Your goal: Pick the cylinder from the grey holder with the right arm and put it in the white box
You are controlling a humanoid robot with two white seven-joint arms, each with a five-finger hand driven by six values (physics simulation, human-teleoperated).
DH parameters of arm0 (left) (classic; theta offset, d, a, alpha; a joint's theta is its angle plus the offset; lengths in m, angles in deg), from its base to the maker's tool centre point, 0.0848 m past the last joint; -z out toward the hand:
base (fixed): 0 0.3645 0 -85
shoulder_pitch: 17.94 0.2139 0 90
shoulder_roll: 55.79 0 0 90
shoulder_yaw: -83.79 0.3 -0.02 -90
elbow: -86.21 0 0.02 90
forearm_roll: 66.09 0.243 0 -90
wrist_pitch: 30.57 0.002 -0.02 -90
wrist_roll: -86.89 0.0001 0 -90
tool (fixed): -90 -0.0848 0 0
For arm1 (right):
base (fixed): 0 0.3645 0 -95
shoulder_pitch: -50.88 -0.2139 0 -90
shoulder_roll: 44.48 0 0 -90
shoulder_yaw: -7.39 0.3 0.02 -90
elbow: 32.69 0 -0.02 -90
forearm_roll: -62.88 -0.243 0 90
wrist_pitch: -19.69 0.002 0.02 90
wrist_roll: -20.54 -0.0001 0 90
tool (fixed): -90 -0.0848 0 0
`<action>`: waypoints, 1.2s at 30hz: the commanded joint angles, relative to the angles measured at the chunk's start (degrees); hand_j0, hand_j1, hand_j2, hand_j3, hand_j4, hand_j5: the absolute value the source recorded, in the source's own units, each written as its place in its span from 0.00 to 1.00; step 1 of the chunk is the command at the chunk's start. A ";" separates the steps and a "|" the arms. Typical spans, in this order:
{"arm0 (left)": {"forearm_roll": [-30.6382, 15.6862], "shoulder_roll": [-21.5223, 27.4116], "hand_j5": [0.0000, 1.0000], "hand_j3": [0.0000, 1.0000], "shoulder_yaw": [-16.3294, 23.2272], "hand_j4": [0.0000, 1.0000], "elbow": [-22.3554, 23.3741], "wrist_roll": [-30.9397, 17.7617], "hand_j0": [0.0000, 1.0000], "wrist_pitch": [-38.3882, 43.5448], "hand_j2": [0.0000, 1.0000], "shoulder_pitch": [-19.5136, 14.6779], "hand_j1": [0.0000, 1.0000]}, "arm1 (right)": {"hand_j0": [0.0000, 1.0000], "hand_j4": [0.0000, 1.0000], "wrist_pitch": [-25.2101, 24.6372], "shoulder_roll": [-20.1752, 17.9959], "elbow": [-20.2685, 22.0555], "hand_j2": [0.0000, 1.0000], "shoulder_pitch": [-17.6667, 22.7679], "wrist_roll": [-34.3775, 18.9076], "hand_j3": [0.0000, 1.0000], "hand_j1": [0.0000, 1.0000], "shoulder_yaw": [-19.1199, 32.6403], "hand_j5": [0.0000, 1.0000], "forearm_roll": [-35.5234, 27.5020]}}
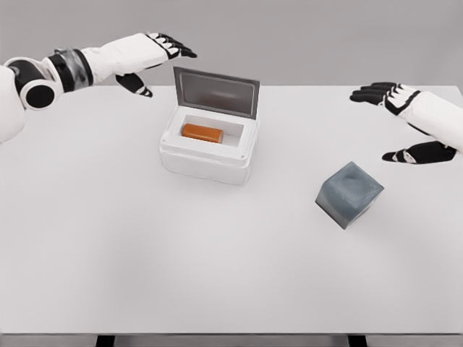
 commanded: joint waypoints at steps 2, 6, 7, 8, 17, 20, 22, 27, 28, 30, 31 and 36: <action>-0.72 0.30 1.00 1.00 1.97 1.00 -0.50 0.06 1.00 0.02 1.00 0.00 1.00 | 1.00 1.00 -0.17 0.03 0.11 1.00 0.00 0.03 1.00 1.00 0.38 1.00 -0.40; -0.55 1.00 1.00 1.00 2.06 1.00 -1.03 -0.03 1.00 0.02 1.00 0.00 1.00 | 1.00 1.00 -0.17 0.03 0.37 1.00 0.00 0.03 1.00 1.00 0.29 1.00 -0.40; -0.55 1.09 1.00 1.00 2.06 1.00 -1.38 -0.03 1.00 0.02 1.00 0.00 1.00 | 1.00 1.00 -0.17 0.03 0.46 1.00 0.00 0.03 1.00 1.00 0.29 1.00 -0.40; -0.55 1.26 1.00 1.00 2.15 1.00 -1.82 -0.03 1.00 0.02 1.00 0.00 1.00 | 1.00 1.00 -0.17 0.03 0.46 1.00 0.00 0.03 1.00 1.00 0.29 1.00 -0.40; -0.55 2.76 1.00 1.00 2.15 1.00 -3.32 -0.03 1.00 0.02 1.00 0.00 1.00 | 1.00 1.00 -0.17 0.03 0.55 1.00 0.00 0.03 1.00 1.00 0.20 1.00 -0.40; -0.46 2.85 1.00 1.00 2.15 1.00 -3.32 -0.03 1.00 0.02 1.00 0.00 1.00 | 1.00 1.00 -0.17 0.03 0.55 1.00 0.00 0.03 1.00 1.00 0.20 1.00 -0.40; -0.46 2.93 1.00 1.00 2.59 1.00 -3.58 -0.03 1.00 0.02 1.00 0.00 1.00 | 1.00 1.00 -0.17 0.03 0.63 1.00 0.00 0.03 1.00 1.00 0.03 1.00 -0.40; -0.46 4.08 1.00 1.00 2.85 1.00 -5.25 -0.03 1.00 0.02 1.00 0.09 1.00 | 1.00 1.00 -0.17 0.03 0.64 1.00 0.00 0.03 1.00 1.00 0.03 1.00 -0.40; -0.46 4.08 1.00 1.00 2.85 1.00 -5.25 0.06 1.00 0.02 1.00 0.09 1.00 | 1.00 1.00 -0.17 0.03 0.64 1.00 0.00 0.03 1.00 1.00 0.03 1.00 -0.40; -0.46 4.52 1.00 1.00 2.94 1.00 -5.34 0.06 1.00 0.02 1.00 0.09 1.00 | 1.00 1.00 -0.17 0.03 0.64 1.00 0.00 0.03 1.00 1.00 0.03 1.00 -0.40; -0.46 4.60 1.00 1.00 2.94 1.00 -5.51 0.06 1.00 0.02 1.00 0.09 1.00 | 1.00 1.00 -0.17 0.03 0.64 1.00 0.00 0.03 1.00 1.00 0.03 1.00 -0.40; -0.55 5.48 1.00 1.00 2.94 1.00 -6.57 0.15 1.00 0.02 1.00 0.26 1.00 | 1.00 1.00 -0.17 0.03 0.64 1.00 0.00 0.03 1.00 1.00 0.03 1.00 -0.40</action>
